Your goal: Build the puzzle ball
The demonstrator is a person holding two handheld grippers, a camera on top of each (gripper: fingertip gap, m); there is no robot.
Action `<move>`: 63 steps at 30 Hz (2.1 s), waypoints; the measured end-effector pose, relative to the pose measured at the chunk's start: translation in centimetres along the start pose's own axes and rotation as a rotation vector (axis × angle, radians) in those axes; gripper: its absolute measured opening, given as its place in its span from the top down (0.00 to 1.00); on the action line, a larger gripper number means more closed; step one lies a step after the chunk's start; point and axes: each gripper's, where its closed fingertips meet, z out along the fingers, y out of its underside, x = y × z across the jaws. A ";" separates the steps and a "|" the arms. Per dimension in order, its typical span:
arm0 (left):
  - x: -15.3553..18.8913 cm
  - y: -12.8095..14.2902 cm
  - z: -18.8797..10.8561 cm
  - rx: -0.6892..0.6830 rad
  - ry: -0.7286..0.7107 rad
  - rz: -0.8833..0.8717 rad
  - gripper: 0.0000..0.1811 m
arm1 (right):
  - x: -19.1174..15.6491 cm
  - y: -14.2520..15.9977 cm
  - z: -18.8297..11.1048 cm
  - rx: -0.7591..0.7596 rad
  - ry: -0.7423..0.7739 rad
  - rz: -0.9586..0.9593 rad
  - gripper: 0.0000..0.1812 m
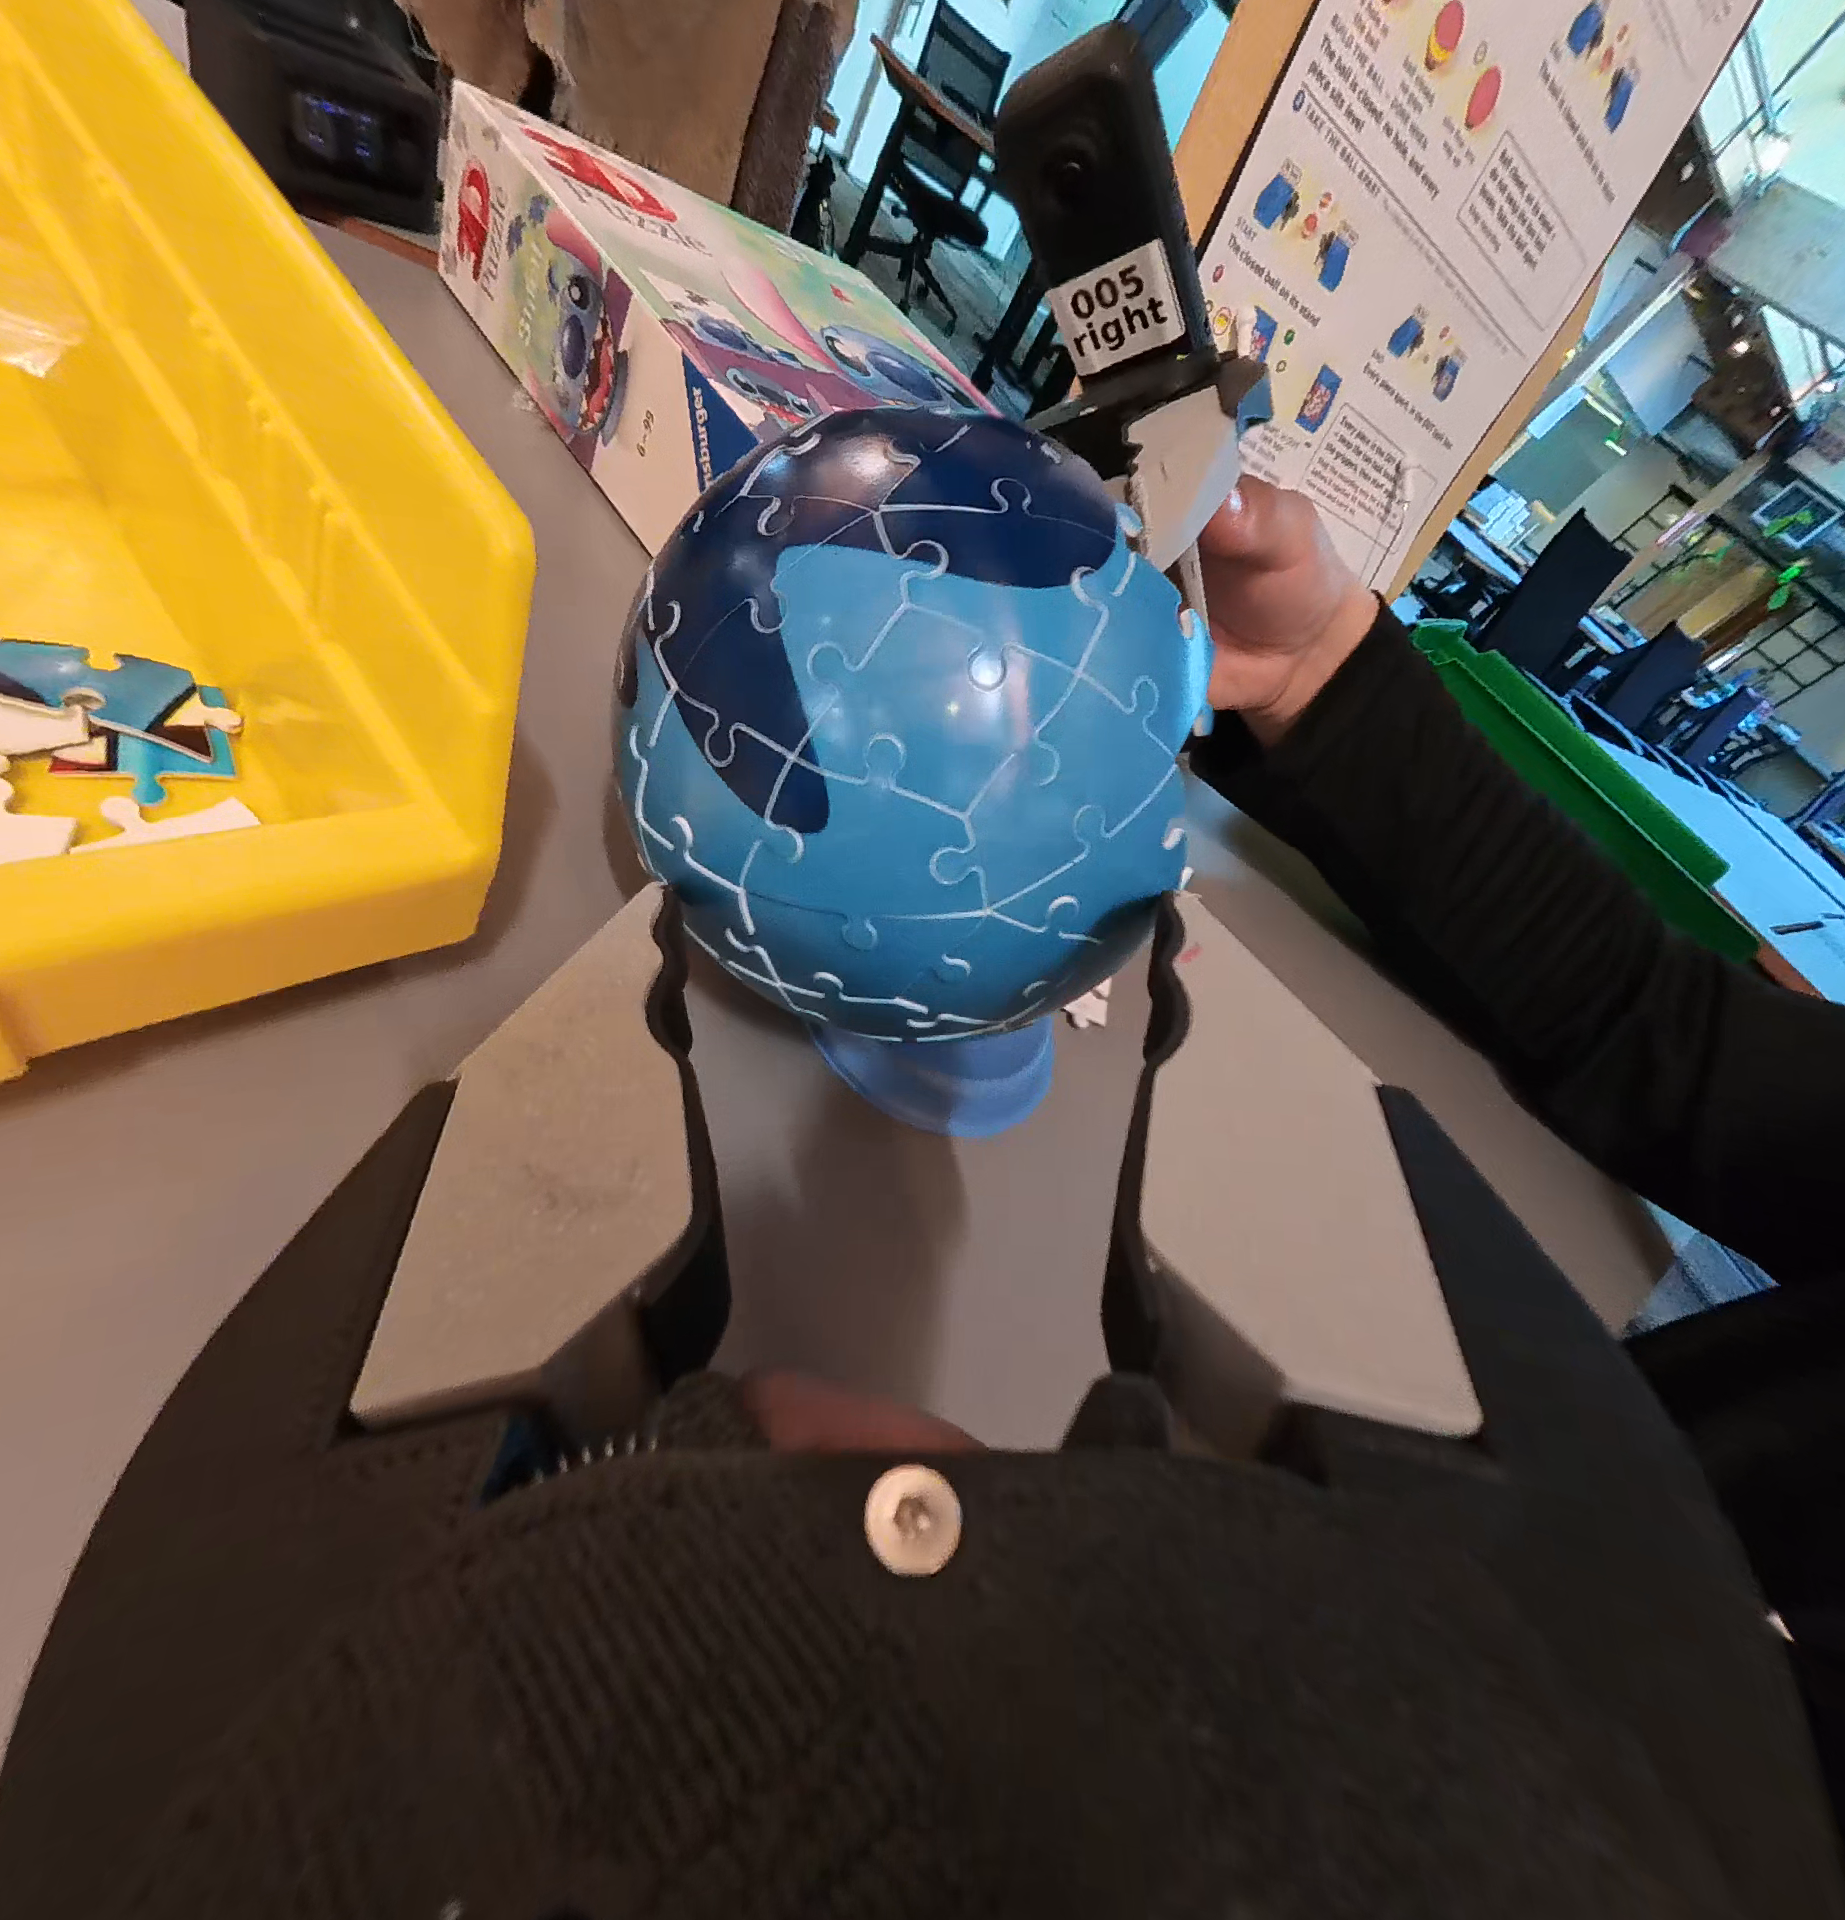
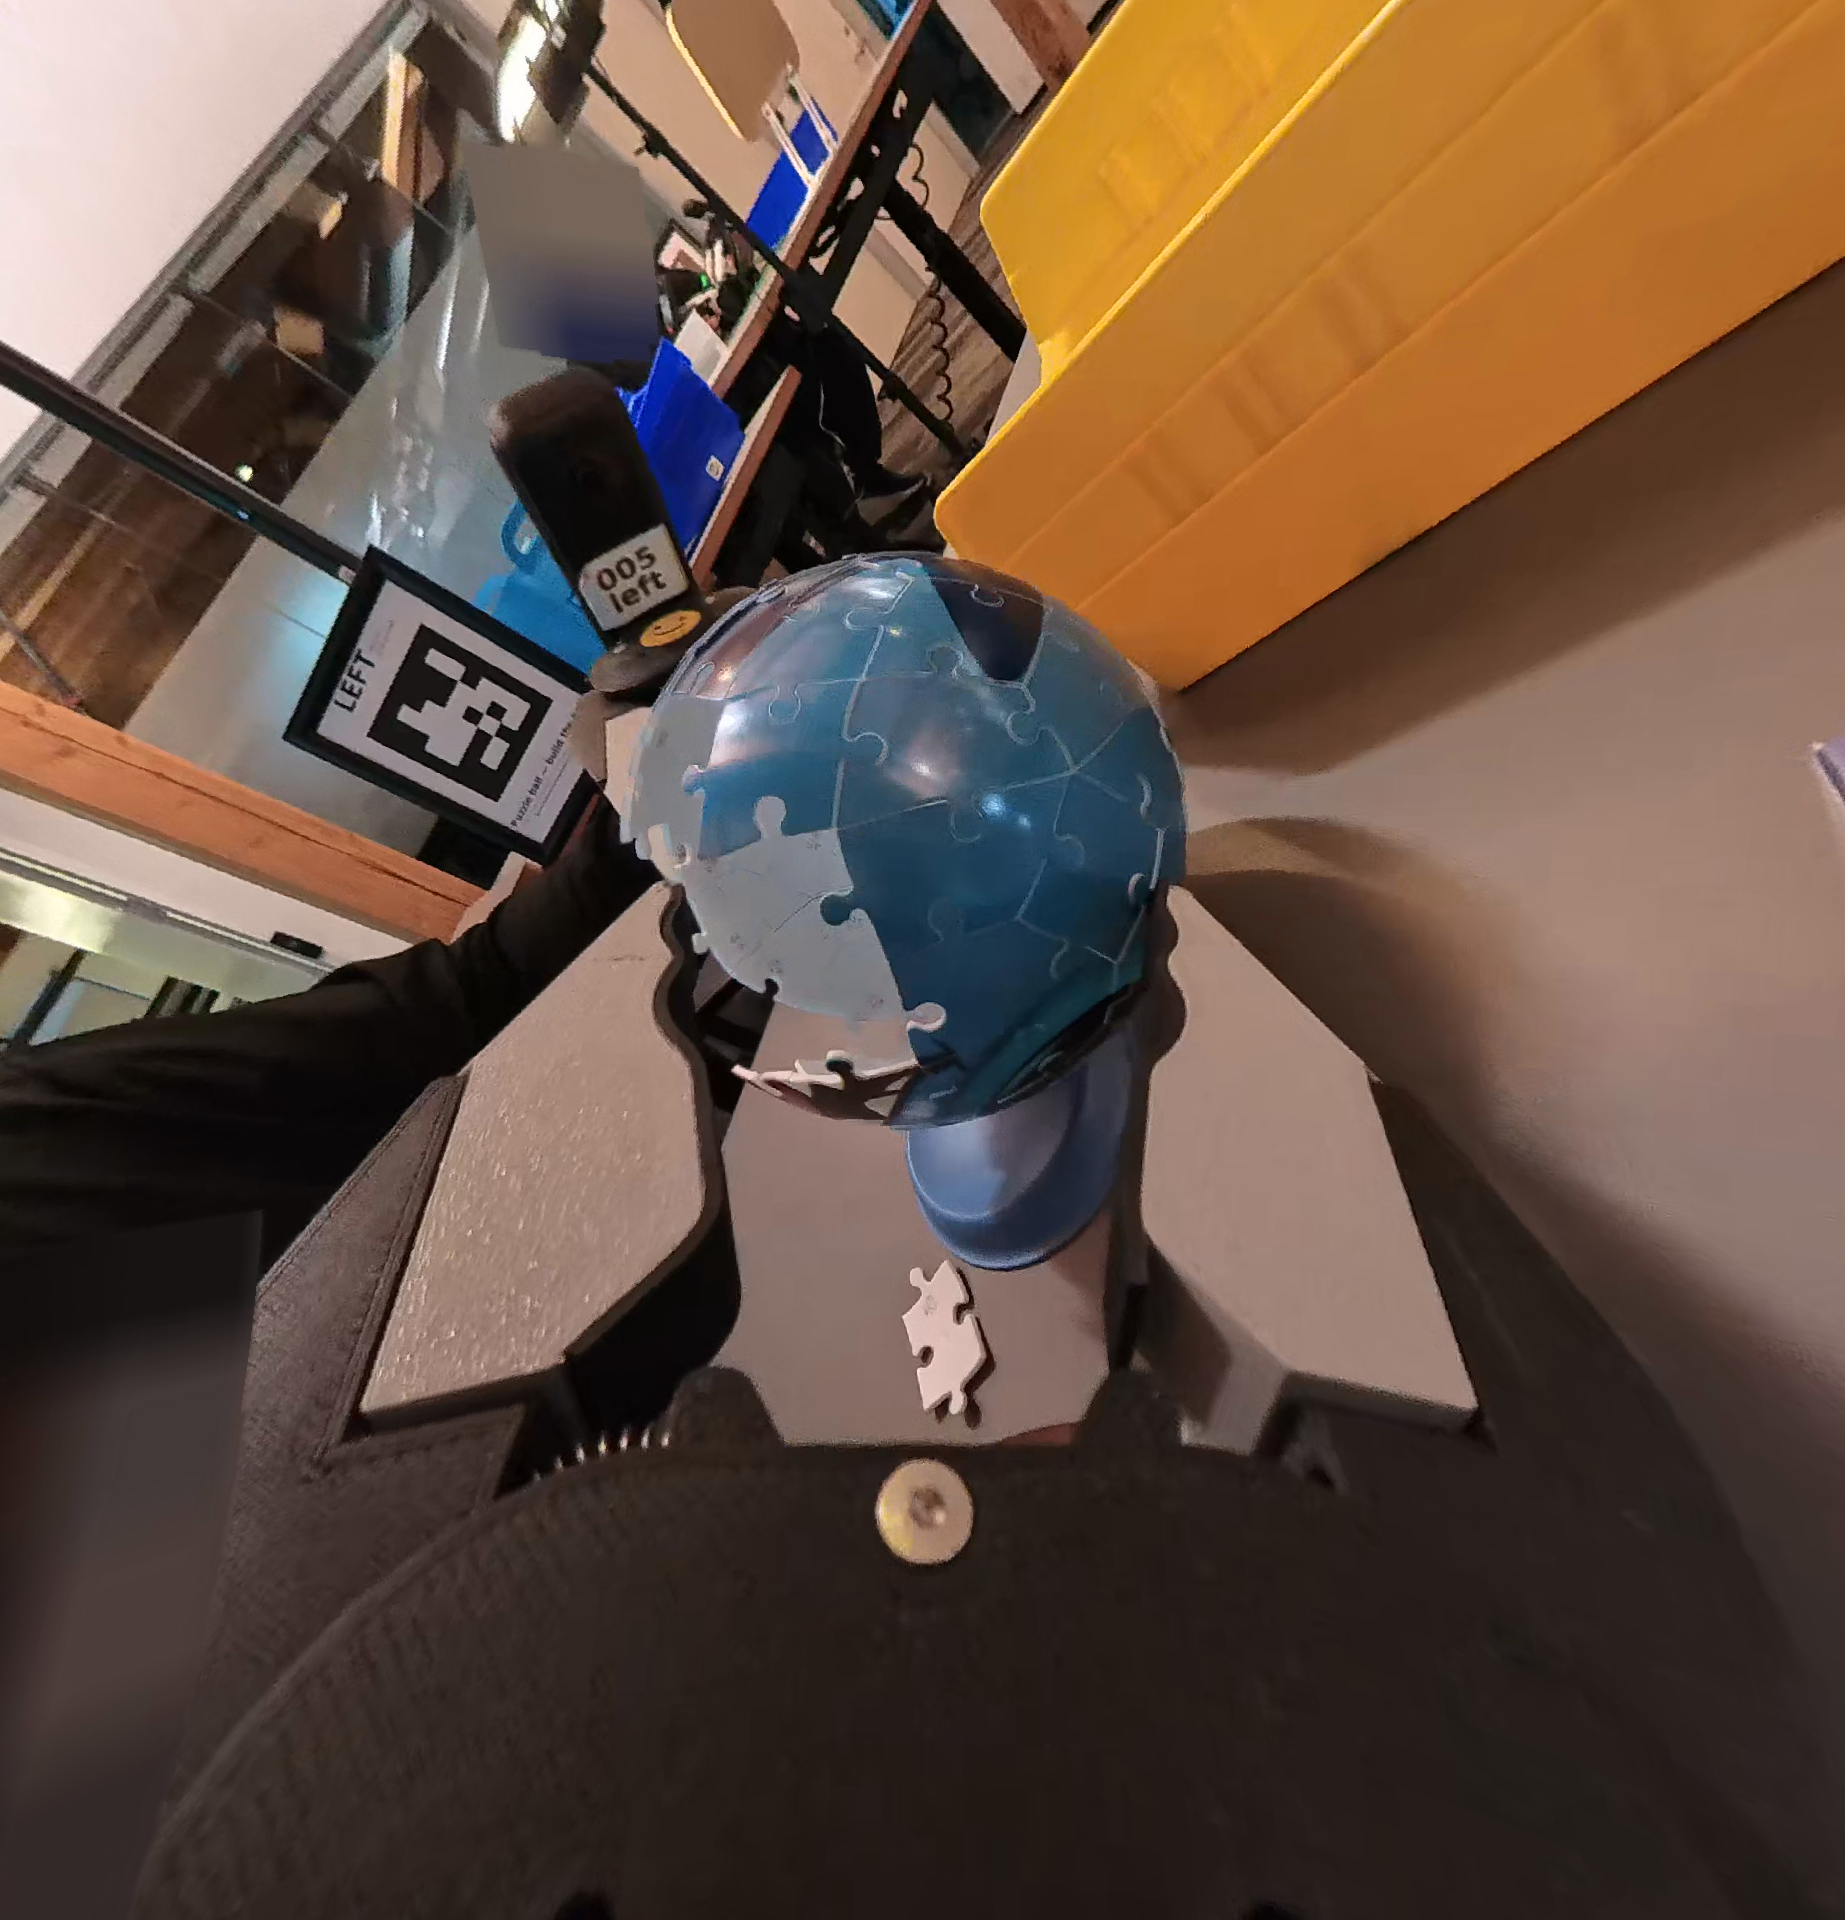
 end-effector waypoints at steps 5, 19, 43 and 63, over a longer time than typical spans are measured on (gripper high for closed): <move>0.4 0.7 -0.2 -0.008 0.009 -0.015 0.51 | -0.3 0.7 0.1 -0.034 -0.018 -0.011 0.55; 1.8 2.1 0.3 -0.054 -0.059 0.072 0.49 | -1.6 1.5 -0.4 -0.066 -0.030 -0.050 0.53; 4.5 3.3 1.6 -0.048 -0.117 0.043 0.50 | -2.8 2.6 -2.1 -0.116 -0.033 -0.107 0.58; 6.2 6.3 -4.6 -0.058 -0.169 0.160 0.52 | -1.8 13.8 -4.1 -0.346 0.353 -0.638 0.67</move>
